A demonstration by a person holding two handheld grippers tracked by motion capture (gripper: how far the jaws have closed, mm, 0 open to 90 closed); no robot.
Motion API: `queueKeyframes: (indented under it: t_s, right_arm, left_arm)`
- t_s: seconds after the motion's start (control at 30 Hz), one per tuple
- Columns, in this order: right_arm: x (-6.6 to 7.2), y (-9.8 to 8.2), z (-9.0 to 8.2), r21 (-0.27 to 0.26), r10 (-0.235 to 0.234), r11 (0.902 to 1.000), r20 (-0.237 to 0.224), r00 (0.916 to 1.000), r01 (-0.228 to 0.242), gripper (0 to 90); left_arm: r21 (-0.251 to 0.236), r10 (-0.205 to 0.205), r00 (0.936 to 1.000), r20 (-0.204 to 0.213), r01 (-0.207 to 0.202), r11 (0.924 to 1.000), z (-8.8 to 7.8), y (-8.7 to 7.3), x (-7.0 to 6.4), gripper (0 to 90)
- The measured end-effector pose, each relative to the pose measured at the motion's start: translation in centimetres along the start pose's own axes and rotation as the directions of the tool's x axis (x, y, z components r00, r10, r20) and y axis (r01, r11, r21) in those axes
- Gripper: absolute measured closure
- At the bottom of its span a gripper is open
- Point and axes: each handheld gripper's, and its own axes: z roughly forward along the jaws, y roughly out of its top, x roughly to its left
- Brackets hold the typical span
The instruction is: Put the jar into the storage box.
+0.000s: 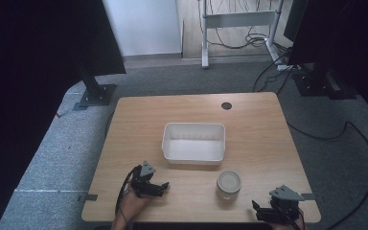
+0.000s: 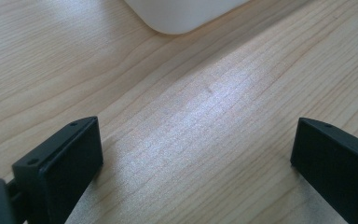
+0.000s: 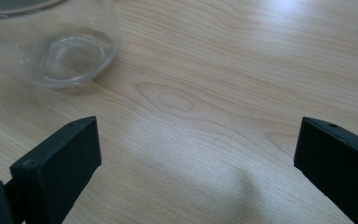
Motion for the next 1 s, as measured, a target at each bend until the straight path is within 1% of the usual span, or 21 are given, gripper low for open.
queueKeyframes:
  t_s: [0.13, 0.17, 0.37, 0.5, 0.73, 1.0]
  right_arm:
    - [0.3, 0.4, -0.1, -0.006, -0.004, 1.0000, -0.010, 0.9999, 0.004, 0.0]
    - [0.4, 0.5, 0.0, -0.007, -0.009, 0.9999, -0.010, 0.9999, 0.009, 0.0]
    - [1.4, 1.1, 0.3, -0.005, -0.043, 0.9991, -0.041, 0.9982, 0.043, 0.0]
    - [1.8, 1.5, 0.5, -0.010, -0.061, 0.9981, -0.050, 0.9969, 0.060, 0.0]
    - [2.3, 2.1, 0.7, -0.028, -0.074, 0.9970, -0.065, 0.9951, 0.073, 0.0]
    - [3.0, 2.8, 1.1, -0.039, -0.087, 0.9957, -0.096, 0.9915, 0.084, 0.0]
  left_arm:
    - [0.000, 0.000, 1.0000, 0.000, 0.000, 1.0000, 0.0, 0.0, 0.0, 1.8]
    - [0.000, 0.000, 1.0000, 0.000, 0.000, 1.0000, 0.0, 0.0, 0.0, 1.8]
    - [0.000, 0.000, 1.0000, -0.001, 0.000, 1.0000, 0.0, 0.0, 0.0, 1.8]
    - [0.000, 0.000, 1.0000, -0.001, 0.000, 1.0000, 0.0, 0.0, 0.0, 1.8]
    - [0.000, 0.000, 1.0000, -0.001, 0.000, 1.0000, 0.0, 0.0, 0.0, 1.8]
    - [0.000, 0.000, 1.0000, -0.001, 0.000, 1.0000, 0.0, 0.0, 0.0, 1.8]
